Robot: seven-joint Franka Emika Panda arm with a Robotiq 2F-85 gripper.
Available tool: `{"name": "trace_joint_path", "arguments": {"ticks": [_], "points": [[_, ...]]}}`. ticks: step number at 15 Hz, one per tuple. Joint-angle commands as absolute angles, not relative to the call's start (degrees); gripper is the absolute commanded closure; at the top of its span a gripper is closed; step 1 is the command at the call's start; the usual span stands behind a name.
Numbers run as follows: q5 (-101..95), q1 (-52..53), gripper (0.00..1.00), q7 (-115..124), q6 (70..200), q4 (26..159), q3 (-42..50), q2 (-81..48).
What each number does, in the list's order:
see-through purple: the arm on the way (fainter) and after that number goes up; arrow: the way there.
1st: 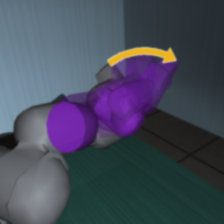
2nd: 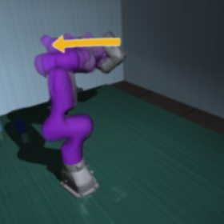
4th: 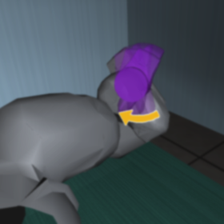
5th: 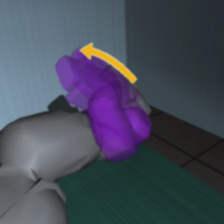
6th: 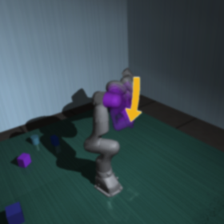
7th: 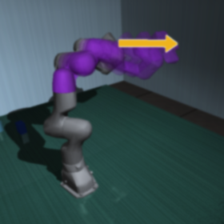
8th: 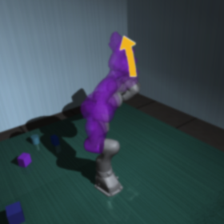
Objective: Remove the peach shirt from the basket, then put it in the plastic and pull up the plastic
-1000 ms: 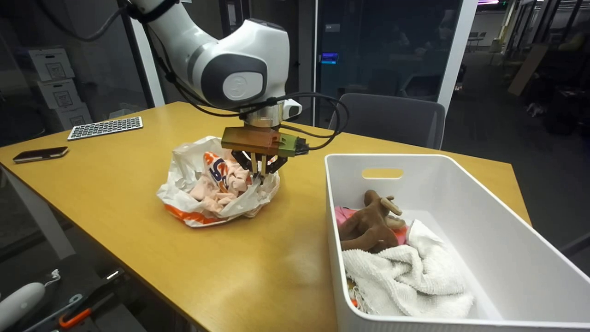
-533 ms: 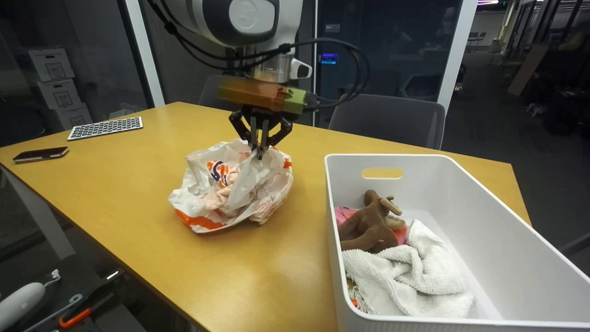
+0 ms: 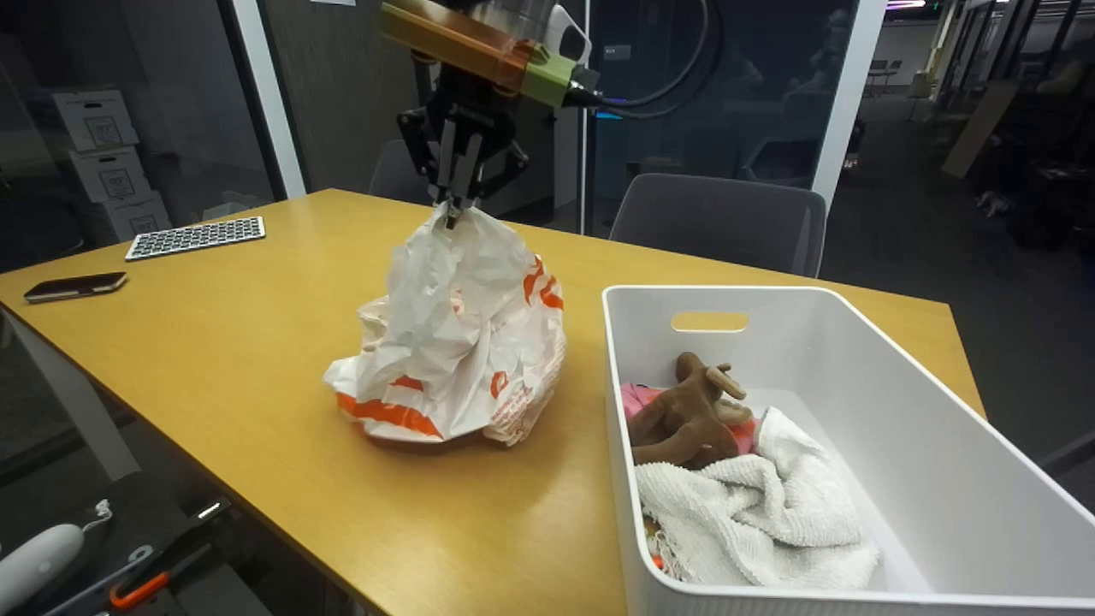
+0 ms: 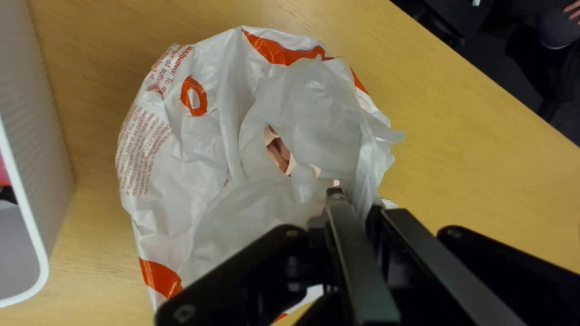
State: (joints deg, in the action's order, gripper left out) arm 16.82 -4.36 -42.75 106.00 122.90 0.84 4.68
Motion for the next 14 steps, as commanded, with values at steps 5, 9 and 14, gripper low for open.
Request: {"name": "trace_joint_path", "arguments": {"ticks": [5, 9, 14], "points": [[20.3, -4.1, 0.68, -43.3, 99.8, 120.7, 2.9, -1.2], [10.6, -3.4, 0.33, -42.8, 105.3, 121.7, 2.0, 1.9], [9.2, -1.4, 0.00, -45.1, 111.6, 123.0, 1.4, 7.4]]}}
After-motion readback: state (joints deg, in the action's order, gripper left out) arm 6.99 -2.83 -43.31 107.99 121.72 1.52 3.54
